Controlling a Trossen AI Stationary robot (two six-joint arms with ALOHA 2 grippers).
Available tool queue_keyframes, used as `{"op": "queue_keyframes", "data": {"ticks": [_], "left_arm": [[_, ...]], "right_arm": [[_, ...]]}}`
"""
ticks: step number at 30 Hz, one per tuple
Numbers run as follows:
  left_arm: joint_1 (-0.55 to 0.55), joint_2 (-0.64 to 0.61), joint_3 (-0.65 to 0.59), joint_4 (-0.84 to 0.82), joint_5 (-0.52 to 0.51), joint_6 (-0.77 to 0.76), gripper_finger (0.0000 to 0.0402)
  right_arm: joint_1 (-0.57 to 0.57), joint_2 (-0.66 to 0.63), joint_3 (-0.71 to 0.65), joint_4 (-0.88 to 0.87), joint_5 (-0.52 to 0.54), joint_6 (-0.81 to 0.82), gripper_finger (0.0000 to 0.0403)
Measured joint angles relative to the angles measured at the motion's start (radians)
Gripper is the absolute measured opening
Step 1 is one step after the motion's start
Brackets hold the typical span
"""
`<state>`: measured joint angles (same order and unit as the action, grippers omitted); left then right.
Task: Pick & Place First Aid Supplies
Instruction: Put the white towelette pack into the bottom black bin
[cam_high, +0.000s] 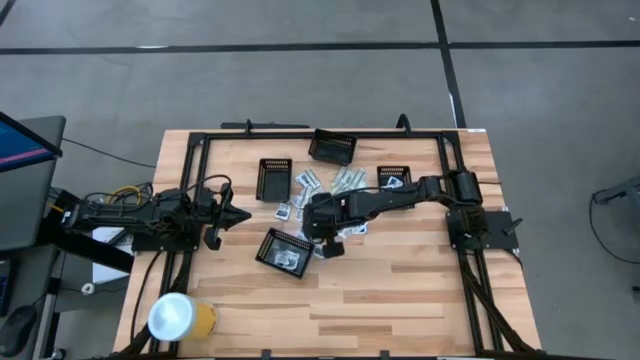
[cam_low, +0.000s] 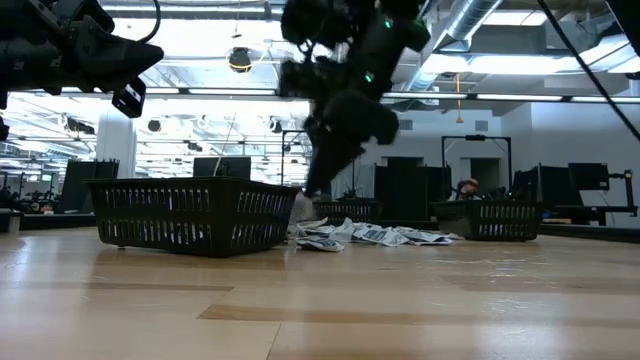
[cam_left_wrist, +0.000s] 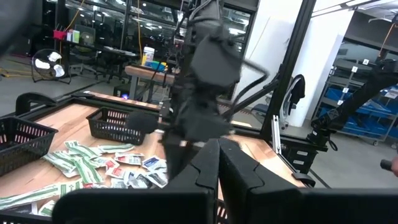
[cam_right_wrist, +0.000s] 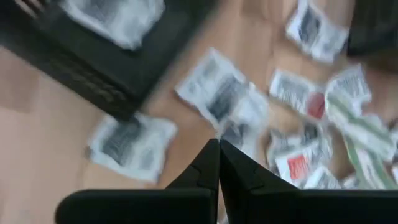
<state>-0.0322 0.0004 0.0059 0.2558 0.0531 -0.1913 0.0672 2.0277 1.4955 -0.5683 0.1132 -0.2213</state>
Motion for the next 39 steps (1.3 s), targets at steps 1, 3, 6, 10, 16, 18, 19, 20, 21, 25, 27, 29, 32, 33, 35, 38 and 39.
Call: {"op": "queue_keyframes", "data": {"ticks": [1, 3, 6, 10, 16, 18, 19, 20, 21, 25, 27, 29, 32, 33, 35, 38, 39], "left_arm": [[0.0, 0.0, 0.0, 0.0, 0.0, 0.0, 0.0008], [0.0, 0.0, 0.0, 0.001, 0.0, 0.0, 0.0008], [0.0, 0.0, 0.0, 0.001, 0.0, 0.0, 0.0008], [0.0, 0.0, 0.0, 0.001, 0.0, 0.0, 0.0008], [0.0, 0.0, 0.0, 0.001, 0.0, 0.0, 0.0008], [0.0, 0.0, 0.0, 0.001, 0.0, 0.0, 0.0008], [0.0, 0.0, 0.0, 0.001, 0.0, 0.0, 0.0008], [0.0, 0.0, 0.0, 0.001, 0.0, 0.0, 0.0008], [0.0, 0.0, 0.0, 0.001, 0.0, 0.0, 0.0008], [0.0, 0.0, 0.0, 0.001, 0.0, 0.0, 0.0008], [0.0, 0.0, 0.0, 0.001, 0.0, 0.0, 0.0008], [0.0, 0.0, 0.0, 0.001, 0.0, 0.0, 0.0008], [0.0, 0.0, 0.0, 0.001, 0.0, 0.0, 0.0008], [0.0, 0.0, 0.0, 0.0, 0.0, 0.0, 0.0008], [0.0, 0.0, 0.0, 0.001, 0.0, 0.0, 0.0008], [0.0, 0.0, 0.0, 0.001, 0.0, 0.0, 0.0008], [0.0, 0.0, 0.0, 0.001, 0.0, 0.0, 0.0008]], "right_arm": [[0.007, 0.0, 0.013, -0.001, 0.022, -0.011, 0.0], [0.019, 0.0, 0.044, -0.004, 0.066, -0.037, 0.0], [0.034, 0.0, 0.076, -0.008, 0.119, -0.071, 0.0], [0.051, 0.0, 0.089, -0.022, 0.138, -0.077, 0.0], [0.095, 0.0, 0.106, 0.03, 0.127, -0.189, 0.0], [0.117, 0.0, 0.114, 0.052, 0.123, -0.245, 0.0], [0.127, 0.0, 0.116, 0.06, 0.123, -0.272, 0.0], [0.138, 0.0, 0.118, 0.073, 0.121, -0.298, 0.0], [0.147, 0.0, 0.118, 0.087, 0.12, -0.321, 0.0], [0.169, 0.002, 0.118, 0.118, 0.12, -0.362, 0.0], [0.173, 0.005, 0.118, 0.12, 0.12, -0.361, 0.0], [0.177, 0.005, 0.118, 0.127, 0.12, -0.344, 0.0002], [0.186, 0.005, 0.118, 0.129, 0.12, -0.311, 0.0012], [0.188, 0.005, 0.118, 0.128, 0.12, -0.306, 0.0019], [0.192, 0.005, 0.118, 0.127, 0.12, -0.305, 0.0035], [0.195, 0.005, 0.118, 0.118, 0.118, -0.304, 0.0064], [0.194, 0.005, 0.118, 0.113, 0.119, -0.303, 0.0074]]}}
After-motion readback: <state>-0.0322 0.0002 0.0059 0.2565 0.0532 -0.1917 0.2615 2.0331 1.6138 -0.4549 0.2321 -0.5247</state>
